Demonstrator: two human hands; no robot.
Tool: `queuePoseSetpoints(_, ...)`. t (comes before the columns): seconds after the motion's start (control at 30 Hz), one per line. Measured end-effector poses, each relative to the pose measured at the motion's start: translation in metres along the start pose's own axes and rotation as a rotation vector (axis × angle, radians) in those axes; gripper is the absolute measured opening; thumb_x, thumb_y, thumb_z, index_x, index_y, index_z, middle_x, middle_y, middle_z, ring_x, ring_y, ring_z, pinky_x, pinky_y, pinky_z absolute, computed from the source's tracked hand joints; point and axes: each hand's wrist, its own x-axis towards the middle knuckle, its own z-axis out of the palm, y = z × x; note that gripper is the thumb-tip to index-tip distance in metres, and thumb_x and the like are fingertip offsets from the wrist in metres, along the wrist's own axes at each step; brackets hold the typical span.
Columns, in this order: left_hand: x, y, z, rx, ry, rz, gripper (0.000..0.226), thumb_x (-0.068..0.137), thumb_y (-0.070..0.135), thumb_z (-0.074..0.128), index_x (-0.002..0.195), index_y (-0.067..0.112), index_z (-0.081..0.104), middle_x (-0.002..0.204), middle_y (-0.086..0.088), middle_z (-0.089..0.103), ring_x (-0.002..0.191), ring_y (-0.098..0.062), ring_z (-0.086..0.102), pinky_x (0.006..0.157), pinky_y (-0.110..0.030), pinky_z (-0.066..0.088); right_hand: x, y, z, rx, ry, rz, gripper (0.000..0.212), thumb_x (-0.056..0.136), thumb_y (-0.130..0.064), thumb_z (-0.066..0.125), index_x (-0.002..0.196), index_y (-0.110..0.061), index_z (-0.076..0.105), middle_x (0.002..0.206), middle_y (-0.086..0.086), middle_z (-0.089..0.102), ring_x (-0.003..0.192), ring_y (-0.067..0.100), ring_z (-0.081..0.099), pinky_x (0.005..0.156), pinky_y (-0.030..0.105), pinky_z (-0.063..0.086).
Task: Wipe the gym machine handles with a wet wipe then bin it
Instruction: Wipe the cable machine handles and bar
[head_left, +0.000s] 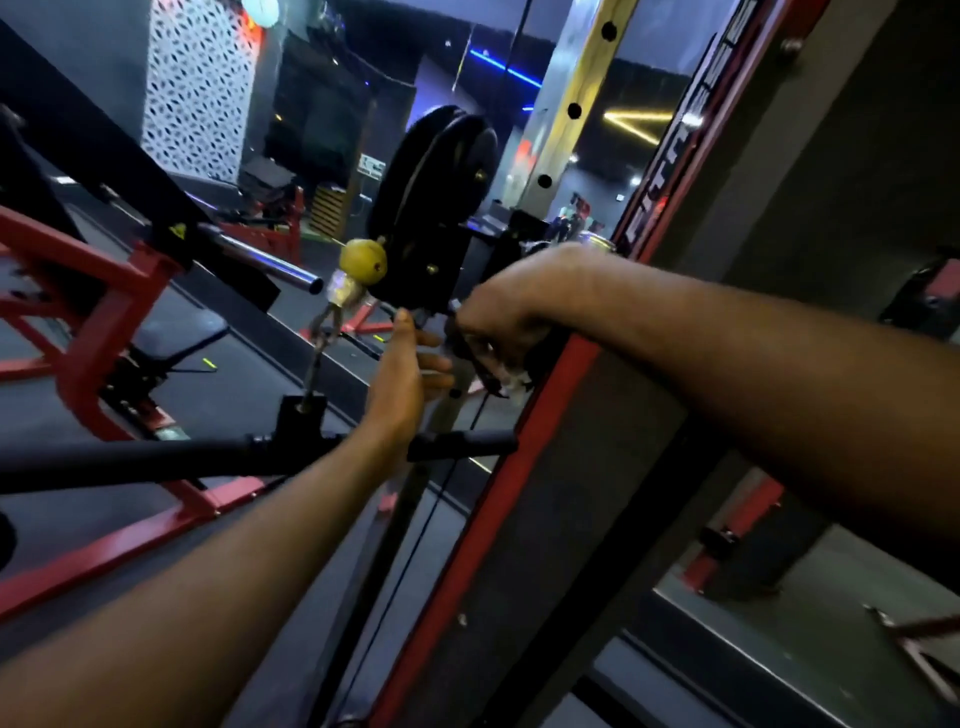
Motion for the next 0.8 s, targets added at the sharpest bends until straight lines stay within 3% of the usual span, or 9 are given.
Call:
queuePoseSetpoints(0.07,-0.004,-0.003,0.006,0.031,-0.025,0.034,0.066,0.106,0.060,0.024,0.119,0.008,0.062,0.093,-0.012,0.069,0.085,-0.023,0.069,0.079,-0.037,0.053,-0.014,0.005,-0.004,-0.026,0.020,0.026,0.022,0.087,-0.009,0.074,0.076,-0.025,0.064,0.089,-0.004,0.068,0.093,0.020,0.067,0.080,0.035,0.055)
queuePoseSetpoints(0.17,-0.012,0.002,0.018,0.051,-0.069,0.096,0.063,0.107,0.057,0.022,0.121,0.009,0.060,0.099,-0.016,0.068,0.092,-0.026,0.068,0.086,-0.039,0.053,-0.031,0.016,-0.011,-0.115,0.074,0.014,0.033,0.085,-0.007,0.075,0.065,-0.025,0.057,0.076,-0.006,0.061,0.087,0.018,0.063,0.064,0.023,0.044)
queuePoseSetpoints(0.23,-0.012,0.003,0.025,0.079,-0.098,0.134,0.061,0.107,0.056,0.022,0.120,0.010,0.060,0.107,-0.019,0.068,0.096,-0.028,0.069,0.082,-0.037,0.054,-0.048,0.024,-0.015,-0.150,0.113,-0.016,0.038,0.085,-0.005,0.076,0.064,-0.026,0.052,0.068,-0.010,0.056,0.086,0.020,0.063,0.066,0.024,0.043)
queuePoseSetpoints(0.33,-0.010,0.000,0.032,0.098,-0.105,0.181,0.059,0.107,0.056,0.023,0.119,0.012,0.061,0.107,-0.019,0.069,0.090,-0.020,0.070,0.082,-0.036,0.056,-0.082,0.034,-0.013,-0.171,0.278,-0.071,0.014,0.091,-0.015,0.071,0.082,-0.025,0.070,0.078,-0.014,0.058,0.088,0.009,0.054,0.071,0.012,0.041)
queuePoseSetpoints(0.4,-0.008,-0.002,0.036,0.101,-0.114,0.209,0.059,0.107,0.056,0.023,0.118,0.013,0.061,0.104,-0.017,0.070,0.082,-0.012,0.069,0.084,-0.038,0.056,-0.093,0.043,-0.002,-0.205,0.398,-0.076,0.010,0.094,-0.018,0.065,0.098,-0.022,0.073,0.101,-0.004,0.063,0.096,0.012,0.055,0.082,0.023,0.050)
queuePoseSetpoints(0.47,-0.007,-0.003,0.039,0.094,-0.096,0.230,0.059,0.107,0.057,0.022,0.116,0.015,0.062,0.098,-0.012,0.071,0.081,-0.012,0.069,0.084,-0.040,0.056,-0.097,0.050,0.005,-0.234,0.529,-0.075,0.016,0.093,-0.017,0.060,0.103,-0.018,0.071,0.110,0.002,0.062,0.103,0.020,0.060,0.086,0.038,0.055)
queuePoseSetpoints(0.57,-0.004,-0.003,0.043,0.041,-0.024,0.248,0.059,0.107,0.057,0.019,0.113,0.017,0.063,0.090,-0.005,0.070,0.080,-0.013,0.069,0.079,-0.033,0.055,-0.100,0.058,0.010,-0.188,0.632,-0.051,0.025,0.093,-0.024,0.049,0.103,-0.014,0.070,0.113,0.002,0.061,0.106,0.018,0.059,0.088,0.039,0.055)
queuePoseSetpoints(0.67,-0.002,-0.002,0.048,-0.009,0.002,0.258,0.059,0.107,0.057,0.019,0.111,0.017,0.063,0.090,-0.006,0.067,0.081,-0.016,0.067,0.077,-0.030,0.052,-0.095,0.062,0.024,-0.117,0.634,-0.061,0.019,0.096,-0.026,0.048,0.102,-0.018,0.065,0.100,-0.001,0.063,0.095,0.018,0.062,0.085,0.041,0.056)
queuePoseSetpoints(0.8,-0.002,0.000,0.049,0.007,-0.012,0.269,0.059,0.107,0.056,0.019,0.111,0.017,0.062,0.090,-0.007,0.067,0.079,-0.016,0.067,0.077,-0.029,0.054,-0.078,0.058,0.044,-0.139,0.767,-0.096,0.009,0.100,-0.018,0.050,0.098,-0.017,0.058,0.088,0.000,0.064,0.084,0.019,0.065,0.089,0.043,0.054)
